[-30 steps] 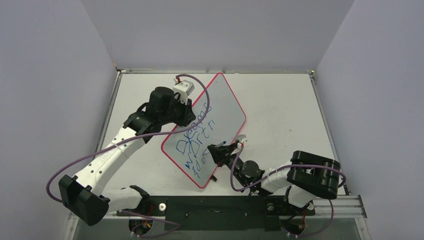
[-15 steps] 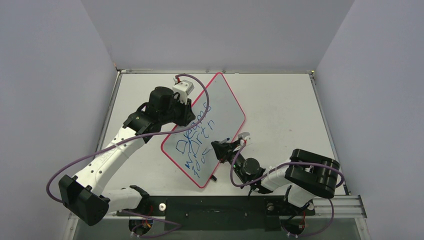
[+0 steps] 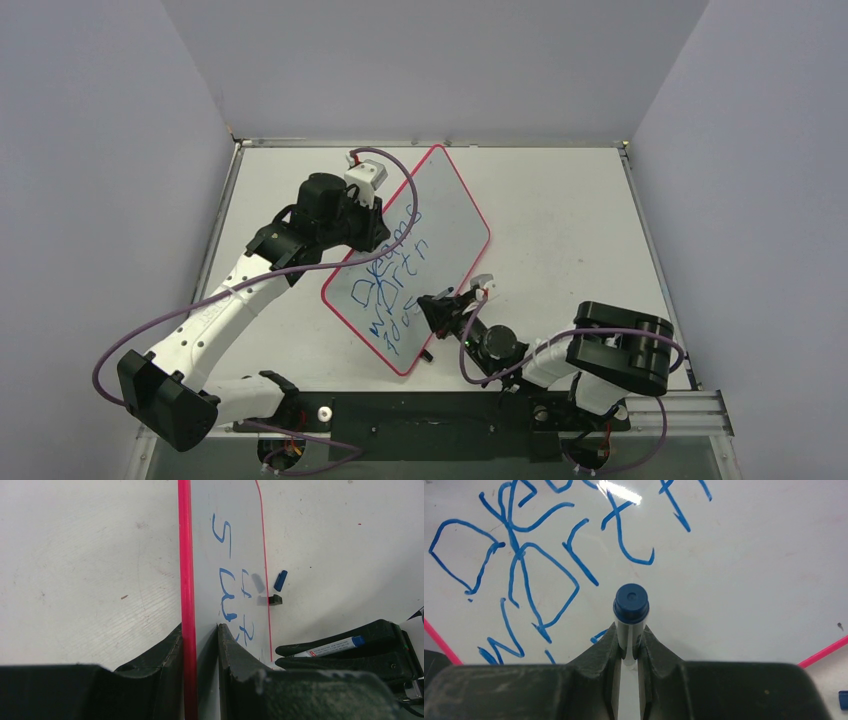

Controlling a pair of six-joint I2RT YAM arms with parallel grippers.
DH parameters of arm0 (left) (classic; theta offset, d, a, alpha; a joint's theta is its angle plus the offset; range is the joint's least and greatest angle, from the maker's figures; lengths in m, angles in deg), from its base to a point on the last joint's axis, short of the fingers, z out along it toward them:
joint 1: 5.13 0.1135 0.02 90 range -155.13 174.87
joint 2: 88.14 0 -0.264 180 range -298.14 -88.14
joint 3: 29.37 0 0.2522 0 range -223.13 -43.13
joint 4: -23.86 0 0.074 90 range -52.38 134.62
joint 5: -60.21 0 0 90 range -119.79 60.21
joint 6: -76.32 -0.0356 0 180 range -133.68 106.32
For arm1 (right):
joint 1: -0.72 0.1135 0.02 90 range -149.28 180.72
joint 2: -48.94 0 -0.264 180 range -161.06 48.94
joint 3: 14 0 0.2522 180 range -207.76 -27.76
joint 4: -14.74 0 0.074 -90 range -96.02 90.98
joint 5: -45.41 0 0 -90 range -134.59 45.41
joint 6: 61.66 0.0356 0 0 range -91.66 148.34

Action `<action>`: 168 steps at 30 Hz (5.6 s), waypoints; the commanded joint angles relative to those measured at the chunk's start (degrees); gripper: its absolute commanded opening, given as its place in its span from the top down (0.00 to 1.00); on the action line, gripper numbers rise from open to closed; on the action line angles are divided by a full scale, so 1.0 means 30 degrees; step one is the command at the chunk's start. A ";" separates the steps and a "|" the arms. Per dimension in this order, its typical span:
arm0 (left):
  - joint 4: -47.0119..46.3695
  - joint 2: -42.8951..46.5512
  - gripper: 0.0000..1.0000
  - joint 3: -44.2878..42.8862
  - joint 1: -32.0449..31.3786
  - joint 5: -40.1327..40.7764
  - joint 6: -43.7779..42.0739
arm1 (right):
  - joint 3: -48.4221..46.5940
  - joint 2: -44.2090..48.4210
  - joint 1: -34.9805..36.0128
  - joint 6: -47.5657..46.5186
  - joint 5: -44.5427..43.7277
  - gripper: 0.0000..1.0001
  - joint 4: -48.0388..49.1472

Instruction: Write a sentence on the whiteboard

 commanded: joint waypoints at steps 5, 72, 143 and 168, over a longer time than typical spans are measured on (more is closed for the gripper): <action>-0.1956 0.0369 1.00 -0.0207 0.0071 0.1523 -0.1856 | -0.0086 -0.0401 0.0730 0.0230 0.0605 1.00 0.0342; -0.1956 0.0553 1.00 -0.0186 0.0071 0.1603 -0.1863 | -0.1199 0.1458 -0.2480 -0.1149 0.1850 1.00 -0.1610; -0.1956 0.0496 1.00 -0.0190 0.0071 0.1537 -0.1868 | -0.1083 0.2391 -0.2975 -0.1349 -0.1352 1.00 -0.4801; -0.1928 0.0641 1.00 -0.0200 0.0051 0.1498 -0.1863 | -0.2899 0.0905 -0.3331 -0.1458 -0.0922 1.00 -0.1972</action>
